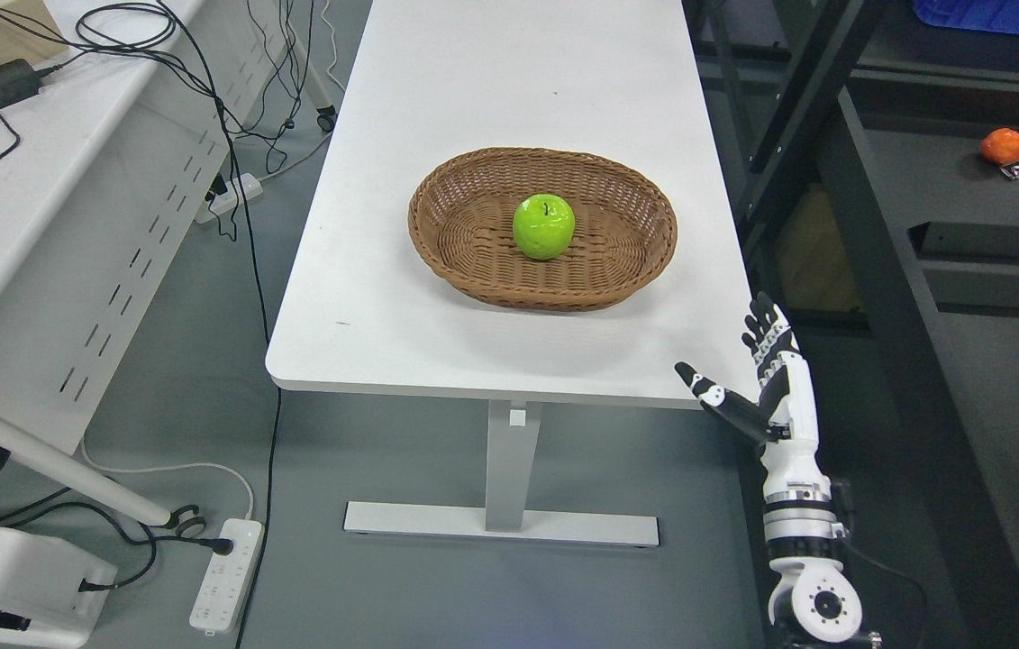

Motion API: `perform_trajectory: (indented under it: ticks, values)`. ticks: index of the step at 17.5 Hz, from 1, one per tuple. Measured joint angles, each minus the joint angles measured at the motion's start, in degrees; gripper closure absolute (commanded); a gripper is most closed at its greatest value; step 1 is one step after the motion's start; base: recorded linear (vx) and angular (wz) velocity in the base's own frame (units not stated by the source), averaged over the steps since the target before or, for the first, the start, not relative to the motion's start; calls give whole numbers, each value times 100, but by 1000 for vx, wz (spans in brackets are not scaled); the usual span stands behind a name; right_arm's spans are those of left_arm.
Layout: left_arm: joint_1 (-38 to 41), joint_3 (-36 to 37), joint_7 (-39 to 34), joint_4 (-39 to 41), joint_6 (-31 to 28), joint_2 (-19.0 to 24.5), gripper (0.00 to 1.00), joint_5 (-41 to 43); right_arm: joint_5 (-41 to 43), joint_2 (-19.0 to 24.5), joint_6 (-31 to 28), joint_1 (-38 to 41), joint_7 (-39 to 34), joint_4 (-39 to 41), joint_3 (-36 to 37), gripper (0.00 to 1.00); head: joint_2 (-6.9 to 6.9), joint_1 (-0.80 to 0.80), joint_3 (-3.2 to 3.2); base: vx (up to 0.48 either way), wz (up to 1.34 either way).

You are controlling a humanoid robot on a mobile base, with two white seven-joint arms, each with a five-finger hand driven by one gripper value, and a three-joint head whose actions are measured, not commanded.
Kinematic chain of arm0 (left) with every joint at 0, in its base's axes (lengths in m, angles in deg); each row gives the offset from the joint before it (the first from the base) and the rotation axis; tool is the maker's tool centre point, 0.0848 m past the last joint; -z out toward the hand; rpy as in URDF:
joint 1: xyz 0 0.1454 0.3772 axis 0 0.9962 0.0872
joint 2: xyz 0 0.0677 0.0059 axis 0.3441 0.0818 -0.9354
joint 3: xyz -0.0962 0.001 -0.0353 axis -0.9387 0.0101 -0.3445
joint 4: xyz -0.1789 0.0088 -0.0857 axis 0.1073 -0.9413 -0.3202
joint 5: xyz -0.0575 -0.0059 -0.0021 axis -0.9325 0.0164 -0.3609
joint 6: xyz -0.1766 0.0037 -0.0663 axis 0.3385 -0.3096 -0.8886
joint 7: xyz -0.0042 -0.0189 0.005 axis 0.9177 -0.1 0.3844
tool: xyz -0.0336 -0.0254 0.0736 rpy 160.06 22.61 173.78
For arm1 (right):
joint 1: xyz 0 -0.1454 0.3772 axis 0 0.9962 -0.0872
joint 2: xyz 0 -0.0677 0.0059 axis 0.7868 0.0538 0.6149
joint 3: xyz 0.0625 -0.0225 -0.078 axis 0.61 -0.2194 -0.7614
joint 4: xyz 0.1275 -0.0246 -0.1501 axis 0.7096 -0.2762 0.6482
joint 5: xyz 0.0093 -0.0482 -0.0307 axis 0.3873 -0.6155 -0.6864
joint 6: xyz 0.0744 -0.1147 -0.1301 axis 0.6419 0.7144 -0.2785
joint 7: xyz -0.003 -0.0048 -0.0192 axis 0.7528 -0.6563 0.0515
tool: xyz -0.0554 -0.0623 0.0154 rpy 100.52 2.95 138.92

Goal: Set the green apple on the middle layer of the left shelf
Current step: 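Raise the right hand and move it toward the green apple in the basket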

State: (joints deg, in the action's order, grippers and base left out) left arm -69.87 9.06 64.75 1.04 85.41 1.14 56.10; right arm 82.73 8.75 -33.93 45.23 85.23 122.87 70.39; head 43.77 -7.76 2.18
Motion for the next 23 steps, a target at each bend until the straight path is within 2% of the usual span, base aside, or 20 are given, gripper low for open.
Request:
perform_trajectory:
  ticks: [13,19,23]
  values:
    - [0,0,0,0,0,0,0,1,-52,-2,-27,-32,-36,49,0,0,0,0,0,6,0]
    - [0,0,0,0,0,0,0,0,-1484,-291,10,-415,-41,135,2,0,0,0,0,21,35]
    - [0,0,0,0,0,0,0,-1,-2064,-597,79,-666,11,172,172,0,0,0,0,69,86]
